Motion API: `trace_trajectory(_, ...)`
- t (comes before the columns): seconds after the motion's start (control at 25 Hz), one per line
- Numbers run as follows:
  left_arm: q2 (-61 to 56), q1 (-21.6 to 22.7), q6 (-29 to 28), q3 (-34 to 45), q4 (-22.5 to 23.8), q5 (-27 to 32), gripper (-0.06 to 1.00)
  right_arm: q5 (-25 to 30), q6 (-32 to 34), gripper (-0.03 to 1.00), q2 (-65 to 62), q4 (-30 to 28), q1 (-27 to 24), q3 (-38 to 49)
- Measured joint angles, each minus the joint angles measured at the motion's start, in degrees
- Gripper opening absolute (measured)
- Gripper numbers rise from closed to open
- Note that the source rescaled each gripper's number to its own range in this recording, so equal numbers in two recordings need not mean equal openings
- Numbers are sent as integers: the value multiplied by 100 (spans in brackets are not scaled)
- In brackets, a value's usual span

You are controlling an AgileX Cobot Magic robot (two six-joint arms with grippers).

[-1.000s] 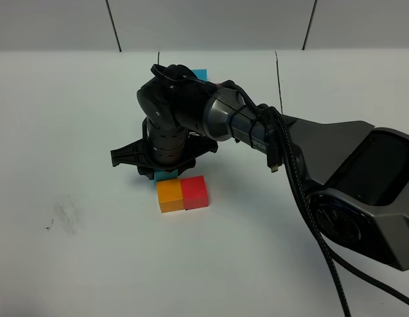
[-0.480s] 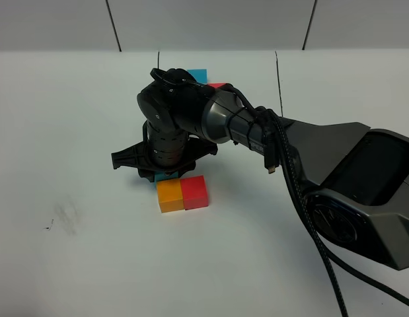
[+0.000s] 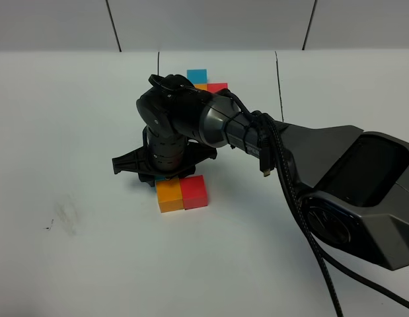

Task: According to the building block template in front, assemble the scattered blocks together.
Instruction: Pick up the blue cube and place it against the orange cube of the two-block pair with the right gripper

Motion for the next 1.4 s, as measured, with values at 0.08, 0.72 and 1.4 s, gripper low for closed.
trace_trajectory(0.08,0,0,0,0,0,0,0,16,-6,43,16,-5,7,-19)
trace_trajectory(0.72,0,0,0,0,0,5,0,25,-87,43,27,-45,12,-35)
trace_trajectory(1.4,0,0,0,0,0,5,0,6,-297,43,36,-111,18,-41)
